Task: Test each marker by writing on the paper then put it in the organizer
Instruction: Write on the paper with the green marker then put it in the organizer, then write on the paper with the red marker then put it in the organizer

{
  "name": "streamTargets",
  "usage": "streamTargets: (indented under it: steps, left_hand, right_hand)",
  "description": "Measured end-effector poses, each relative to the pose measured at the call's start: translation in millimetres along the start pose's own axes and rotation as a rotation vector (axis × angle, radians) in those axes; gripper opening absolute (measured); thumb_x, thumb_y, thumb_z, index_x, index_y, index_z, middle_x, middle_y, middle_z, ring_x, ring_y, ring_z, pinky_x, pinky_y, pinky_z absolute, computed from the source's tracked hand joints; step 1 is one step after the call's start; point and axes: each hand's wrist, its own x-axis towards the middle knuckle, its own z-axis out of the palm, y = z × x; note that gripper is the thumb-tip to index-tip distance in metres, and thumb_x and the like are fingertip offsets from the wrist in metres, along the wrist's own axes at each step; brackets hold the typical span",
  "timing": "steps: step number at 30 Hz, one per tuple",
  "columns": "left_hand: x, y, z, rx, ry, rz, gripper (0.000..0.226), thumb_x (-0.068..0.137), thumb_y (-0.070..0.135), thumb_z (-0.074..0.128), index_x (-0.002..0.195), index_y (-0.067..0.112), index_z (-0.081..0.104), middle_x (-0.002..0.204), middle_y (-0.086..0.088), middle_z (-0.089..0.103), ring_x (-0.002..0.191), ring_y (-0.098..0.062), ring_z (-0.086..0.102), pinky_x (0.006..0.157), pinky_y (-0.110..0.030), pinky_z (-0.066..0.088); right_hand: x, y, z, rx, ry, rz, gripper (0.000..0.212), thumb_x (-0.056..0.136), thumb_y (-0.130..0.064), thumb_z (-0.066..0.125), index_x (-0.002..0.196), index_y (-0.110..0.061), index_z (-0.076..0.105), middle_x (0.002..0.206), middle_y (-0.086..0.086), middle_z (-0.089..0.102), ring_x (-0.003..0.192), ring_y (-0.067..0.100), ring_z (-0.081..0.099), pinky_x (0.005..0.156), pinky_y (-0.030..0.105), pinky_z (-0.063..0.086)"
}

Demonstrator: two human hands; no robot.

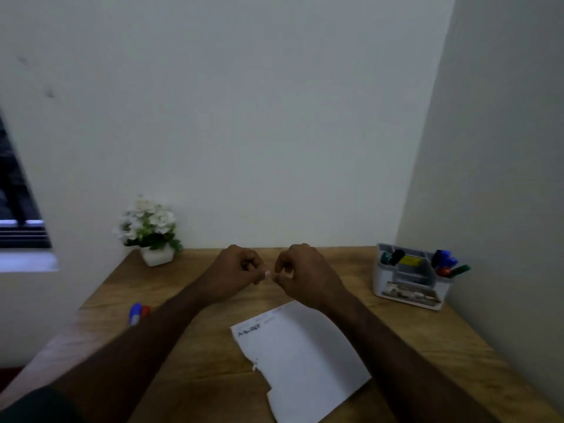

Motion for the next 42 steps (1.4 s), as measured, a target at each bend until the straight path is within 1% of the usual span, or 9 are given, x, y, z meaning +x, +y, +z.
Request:
streamTargets:
  steps: [7, 14, 20, 24, 31, 33, 35, 38, 42]
  left_hand:
    - [-78.7, -60.0, -75.5, 0.126, 0.159, -0.179, 0.019, 0.084, 0.022, 0.073, 0.069, 0.01, 0.071, 0.063, -0.005, 0.068, 0.058, -0.013, 0.062, 0.057, -0.023, 0.045]
    - [-129.7, -110.4, -118.2, 0.21, 0.315, -0.338, 0.016, 0.087, 0.009, 0.064, 0.087, 0.023, 0.072, 0.088, 0.007, 0.07, 0.087, -0.008, 0.063, 0.078, -0.03, 0.05]
    - [-141.8, -115.5, -117.3, 0.229, 0.314, -0.328, 0.02, 0.085, 0.007, 0.063, 0.082, 0.024, 0.071, 0.083, 0.013, 0.069, 0.08, 0.001, 0.061, 0.069, -0.019, 0.043]
    - [-139.8, -115.8, -115.0, 0.218, 0.304, -0.303, 0.015, 0.086, 0.01, 0.064, 0.083, 0.022, 0.071, 0.084, 0.013, 0.069, 0.079, 0.003, 0.06, 0.067, -0.016, 0.04]
    - [-123.8, -100.3, -100.7, 0.143, 0.395, -0.246, 0.005, 0.088, 0.019, 0.067, 0.086, 0.023, 0.069, 0.08, 0.008, 0.066, 0.073, 0.006, 0.058, 0.06, -0.009, 0.038]
    - [-115.6, -90.8, -92.3, 0.12, 0.401, -0.158, 0.003, 0.087, 0.022, 0.068, 0.084, 0.022, 0.07, 0.076, 0.005, 0.066, 0.072, -0.001, 0.059, 0.06, -0.017, 0.042]
    - [-105.6, -81.0, -82.6, 0.056, 0.38, -0.094, 0.006, 0.088, 0.023, 0.067, 0.083, 0.021, 0.071, 0.073, 0.001, 0.067, 0.071, -0.01, 0.061, 0.063, -0.027, 0.046]
    - [-89.3, -66.2, -65.2, -0.068, 0.258, -0.043, 0.009, 0.091, 0.023, 0.064, 0.089, 0.022, 0.072, 0.075, 0.002, 0.071, 0.07, -0.01, 0.064, 0.063, -0.024, 0.05]
    - [-68.1, -52.4, -34.2, -0.142, 0.109, -0.014, 0.01, 0.09, 0.024, 0.065, 0.092, 0.023, 0.075, 0.08, 0.003, 0.072, 0.072, -0.01, 0.065, 0.066, -0.025, 0.05]
  right_hand:
    - [16.7, -79.2, 69.2, 0.117, -0.187, -0.116, 0.017, 0.086, -0.035, 0.07, 0.096, -0.021, 0.07, 0.096, 0.0, 0.071, 0.091, 0.015, 0.063, 0.079, 0.027, 0.049]
    - [24.8, -147.5, 111.5, 0.303, -0.352, -0.085, 0.005, 0.087, -0.03, 0.066, 0.089, -0.025, 0.065, 0.096, -0.002, 0.066, 0.089, 0.015, 0.06, 0.075, 0.033, 0.053]
    - [24.6, -164.4, 126.8, 0.27, -0.403, -0.107, 0.009, 0.087, -0.026, 0.06, 0.092, -0.023, 0.066, 0.097, 0.001, 0.063, 0.086, 0.019, 0.06, 0.067, 0.03, 0.05]
    - [25.6, -164.4, 129.7, 0.159, -0.389, -0.052, 0.005, 0.086, -0.026, 0.061, 0.088, -0.022, 0.064, 0.1, 0.004, 0.061, 0.089, 0.022, 0.059, 0.074, 0.036, 0.056]
    - [30.1, -142.3, 121.9, 0.11, -0.321, 0.016, 0.025, 0.097, -0.026, 0.058, 0.12, -0.015, 0.058, 0.117, 0.006, 0.061, 0.102, 0.021, 0.059, 0.082, 0.034, 0.051]
    - [29.5, -127.2, 111.8, 0.08, -0.306, -0.044, 0.024, 0.097, -0.019, 0.057, 0.12, -0.016, 0.061, 0.117, 0.005, 0.06, 0.098, 0.018, 0.057, 0.085, 0.033, 0.051]
    - [26.4, -107.7, 99.6, 0.081, -0.27, -0.109, 0.021, 0.099, -0.019, 0.052, 0.117, -0.018, 0.062, 0.112, 0.004, 0.058, 0.092, 0.015, 0.051, 0.079, 0.03, 0.044]
    - [17.2, -74.0, 83.8, 0.083, -0.243, -0.187, 0.02, 0.103, -0.029, 0.046, 0.109, -0.019, 0.062, 0.097, 0.001, 0.06, 0.081, 0.011, 0.048, 0.07, 0.027, 0.036]
    - [0.6, -35.6, 66.0, -0.053, -0.217, -0.168, 0.028, 0.103, -0.046, 0.041, 0.105, -0.026, 0.06, 0.087, -0.009, 0.059, 0.072, 0.008, 0.052, 0.059, 0.024, 0.038]
